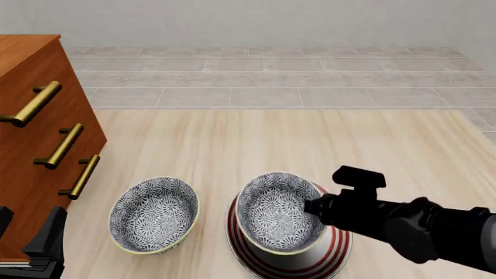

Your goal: Pick up the bowl and put it in the front on the plate.

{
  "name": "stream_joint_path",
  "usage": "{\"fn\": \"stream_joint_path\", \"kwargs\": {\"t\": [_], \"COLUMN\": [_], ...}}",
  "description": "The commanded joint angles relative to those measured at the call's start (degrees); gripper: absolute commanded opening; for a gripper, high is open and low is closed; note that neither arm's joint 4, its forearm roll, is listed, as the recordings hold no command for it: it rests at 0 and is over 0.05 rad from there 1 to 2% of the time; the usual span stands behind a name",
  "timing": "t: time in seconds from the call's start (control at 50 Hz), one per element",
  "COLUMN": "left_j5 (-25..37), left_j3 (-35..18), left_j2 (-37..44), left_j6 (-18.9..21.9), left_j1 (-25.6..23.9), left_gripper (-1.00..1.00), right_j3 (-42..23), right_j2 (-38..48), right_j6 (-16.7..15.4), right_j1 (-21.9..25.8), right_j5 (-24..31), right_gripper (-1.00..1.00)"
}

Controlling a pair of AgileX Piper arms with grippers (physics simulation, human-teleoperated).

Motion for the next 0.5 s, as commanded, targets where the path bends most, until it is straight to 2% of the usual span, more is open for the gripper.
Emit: {"fn": "stream_joint_path", "kwargs": {"t": [0.02,0.28,0.3,0.5], "left_j5": [0.0,0.0,0.0,0.0], "left_j3": [0.0,0.0,0.0,0.0], "left_j2": [0.0,0.0,0.0,0.0], "left_j6": [0.0,0.0,0.0,0.0], "left_j1": [0.0,0.0,0.0,0.0], "left_gripper": [1.00,1.00,1.00,1.00], "right_j3": [0.4,0.6,0.6,0.4], "right_j2": [0.3,-0.1,-0.1,-0.1], "right_j6": [0.3,0.4,0.4,0.5], "right_j1": [0.0,0.2,0.1,0.3], "right_j5": [-0.9,-0.8,-0.8,-0.8], "right_gripper": [-1.00,-1.00,1.00,1.00]}}
